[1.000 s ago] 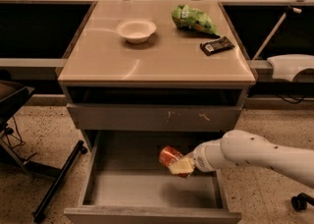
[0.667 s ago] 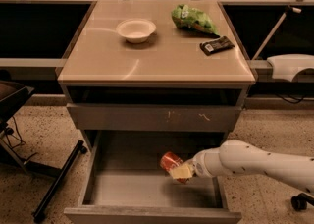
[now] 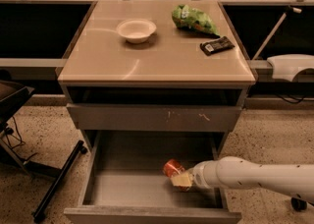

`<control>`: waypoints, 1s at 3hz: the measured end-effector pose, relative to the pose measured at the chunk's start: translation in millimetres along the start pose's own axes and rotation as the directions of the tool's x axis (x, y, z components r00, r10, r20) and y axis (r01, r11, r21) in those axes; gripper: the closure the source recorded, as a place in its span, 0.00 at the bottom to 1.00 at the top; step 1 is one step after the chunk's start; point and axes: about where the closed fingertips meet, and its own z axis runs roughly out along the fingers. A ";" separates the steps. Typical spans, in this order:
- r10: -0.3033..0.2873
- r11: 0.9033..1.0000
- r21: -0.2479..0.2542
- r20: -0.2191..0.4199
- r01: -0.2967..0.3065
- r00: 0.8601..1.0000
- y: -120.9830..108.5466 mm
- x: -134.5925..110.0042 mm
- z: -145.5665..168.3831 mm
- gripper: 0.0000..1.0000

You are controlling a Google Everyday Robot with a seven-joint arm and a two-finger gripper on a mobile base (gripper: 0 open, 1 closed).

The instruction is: Place coke can into middle drawer

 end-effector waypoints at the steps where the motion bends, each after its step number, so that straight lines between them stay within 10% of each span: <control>1: 0.008 0.999 0.037 -0.010 -0.008 1.000 -8.2 14.2 9.7 1.00; 3: 0.019 0.998 0.066 -0.043 -0.016 0.999 -15.4 35.0 26.3 1.00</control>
Offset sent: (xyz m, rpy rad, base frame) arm -0.0123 -0.0179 -0.0479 -0.0942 0.0207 -0.0522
